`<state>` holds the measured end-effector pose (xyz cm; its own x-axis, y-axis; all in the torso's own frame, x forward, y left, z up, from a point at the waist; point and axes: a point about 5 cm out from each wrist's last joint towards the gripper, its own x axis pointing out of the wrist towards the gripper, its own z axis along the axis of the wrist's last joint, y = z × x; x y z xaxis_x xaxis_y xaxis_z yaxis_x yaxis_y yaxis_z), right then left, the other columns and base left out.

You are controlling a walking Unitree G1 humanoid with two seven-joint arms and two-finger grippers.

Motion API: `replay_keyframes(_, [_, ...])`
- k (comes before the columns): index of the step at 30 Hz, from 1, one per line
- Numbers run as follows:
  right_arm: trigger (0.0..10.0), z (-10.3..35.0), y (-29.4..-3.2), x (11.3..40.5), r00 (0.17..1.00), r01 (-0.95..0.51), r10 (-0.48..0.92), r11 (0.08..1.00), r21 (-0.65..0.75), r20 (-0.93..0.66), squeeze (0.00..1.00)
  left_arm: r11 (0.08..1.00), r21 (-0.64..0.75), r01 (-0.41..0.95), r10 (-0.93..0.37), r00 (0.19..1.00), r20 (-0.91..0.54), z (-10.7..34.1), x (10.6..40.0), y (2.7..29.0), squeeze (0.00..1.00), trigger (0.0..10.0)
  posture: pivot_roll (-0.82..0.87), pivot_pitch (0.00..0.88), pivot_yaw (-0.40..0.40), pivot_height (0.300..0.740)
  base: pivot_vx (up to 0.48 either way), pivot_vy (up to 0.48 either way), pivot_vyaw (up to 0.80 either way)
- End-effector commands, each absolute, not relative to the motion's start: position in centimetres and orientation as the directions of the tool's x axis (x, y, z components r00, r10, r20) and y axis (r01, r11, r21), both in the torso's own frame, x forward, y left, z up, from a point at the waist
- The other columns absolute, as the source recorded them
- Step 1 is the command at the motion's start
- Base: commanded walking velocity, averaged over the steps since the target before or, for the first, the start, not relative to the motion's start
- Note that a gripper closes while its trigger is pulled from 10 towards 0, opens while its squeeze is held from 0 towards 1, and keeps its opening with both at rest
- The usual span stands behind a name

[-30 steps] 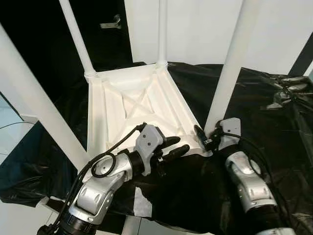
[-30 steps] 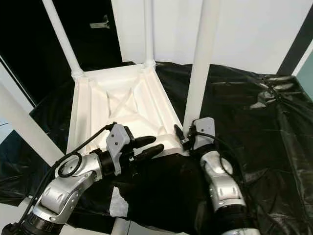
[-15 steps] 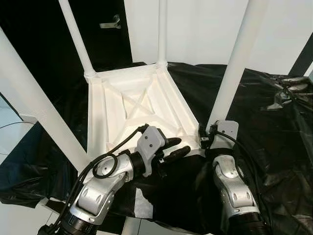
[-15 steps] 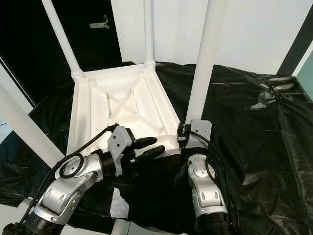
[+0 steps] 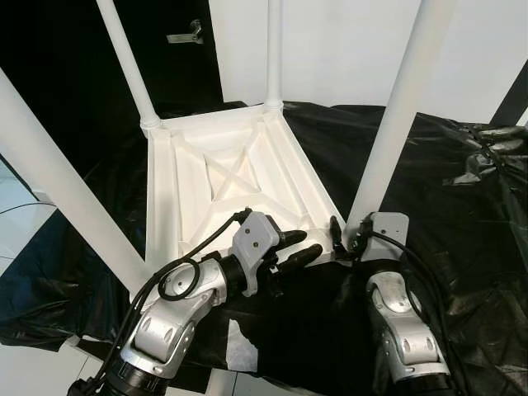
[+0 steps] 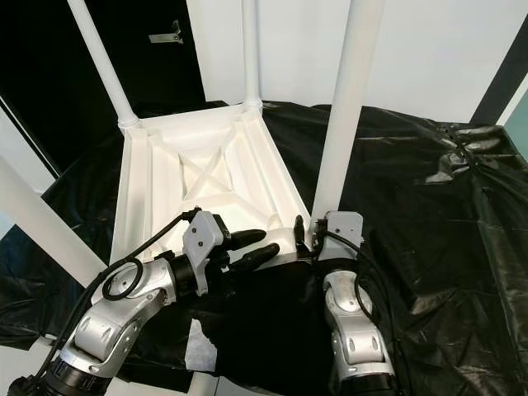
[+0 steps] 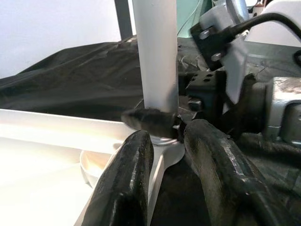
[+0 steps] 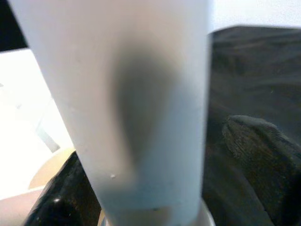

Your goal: Building children table

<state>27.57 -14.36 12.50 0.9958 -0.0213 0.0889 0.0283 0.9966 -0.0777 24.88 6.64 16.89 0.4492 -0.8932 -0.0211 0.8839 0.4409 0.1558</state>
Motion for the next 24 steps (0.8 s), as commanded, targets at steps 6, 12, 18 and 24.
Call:
replay_keyframes(6, [10.0, 13.3, -14.0, 26.2, 0.985, -0.065, 0.071, 0.997, -0.039, 0.156, 0.0, 0.525, 0.151, 0.838, -0.844, 0.535, -0.035, 16.3, 25.3, 8.2, 0.0, 10.0, -0.04, 0.0, 0.014, 0.74, 0.0, 0.0, 0.0])
replay_keyframes(12, [10.0, 14.0, -13.6, 27.2, 0.966, -0.193, 0.2, 0.979, -0.06, 0.161, 0.0, 0.552, 0.17, 0.817, -0.821, 0.568, -0.063, 16.5, 25.9, 10.6, 0.0, 10.0, -0.04, 0.0, 0.027, 0.74, 0.0, 0.0, 0.0])
replay_keyframes(18, [10.0, 14.3, -13.9, 28.4, 0.948, -0.271, 0.283, 0.958, -0.094, 0.144, 0.0, 0.578, 0.185, 0.795, -0.795, 0.6, -0.09, 17.0, 26.4, 13.7, 0.0, 10.0, -0.03, 0.0, 0.024, 0.74, 0.0, 0.0, 0.0])
replay_keyframes(24, [0.0, 14.5, -14.5, 29.5, 0.936, -0.311, 0.326, 0.943, -0.121, 0.135, 0.0, 0.577, 0.213, 0.789, -0.784, 0.607, -0.128, 17.2, 26.5, 15.8, 0.0, 10.0, -0.01, 0.0, 0.019, 0.74, 0.0, 0.0, 0.0])
